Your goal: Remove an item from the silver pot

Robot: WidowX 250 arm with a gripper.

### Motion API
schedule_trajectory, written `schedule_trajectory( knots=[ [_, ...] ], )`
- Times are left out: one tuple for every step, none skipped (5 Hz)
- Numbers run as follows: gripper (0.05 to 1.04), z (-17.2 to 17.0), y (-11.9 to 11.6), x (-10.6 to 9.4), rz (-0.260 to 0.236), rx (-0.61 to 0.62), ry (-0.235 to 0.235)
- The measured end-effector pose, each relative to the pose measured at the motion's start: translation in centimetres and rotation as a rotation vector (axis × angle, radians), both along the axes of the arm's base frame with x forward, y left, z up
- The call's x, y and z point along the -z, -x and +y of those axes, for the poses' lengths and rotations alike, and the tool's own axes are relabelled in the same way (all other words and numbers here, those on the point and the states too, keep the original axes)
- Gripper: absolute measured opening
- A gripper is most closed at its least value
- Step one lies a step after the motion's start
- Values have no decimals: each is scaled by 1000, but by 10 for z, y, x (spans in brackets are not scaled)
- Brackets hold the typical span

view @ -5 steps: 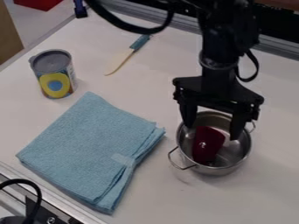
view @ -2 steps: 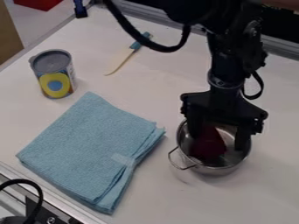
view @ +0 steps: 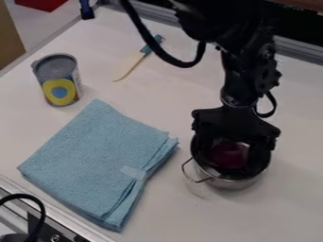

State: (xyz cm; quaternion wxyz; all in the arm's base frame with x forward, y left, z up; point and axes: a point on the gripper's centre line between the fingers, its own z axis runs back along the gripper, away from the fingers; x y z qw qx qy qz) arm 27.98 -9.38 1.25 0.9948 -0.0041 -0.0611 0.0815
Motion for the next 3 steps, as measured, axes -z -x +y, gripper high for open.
schedule_trajectory(
  knots=[
    [972,1,0,2,-8,-4,-4],
    [923,0,1,2,1,-9,11],
    [921,2,6,0,49,-36,17]
  ],
)
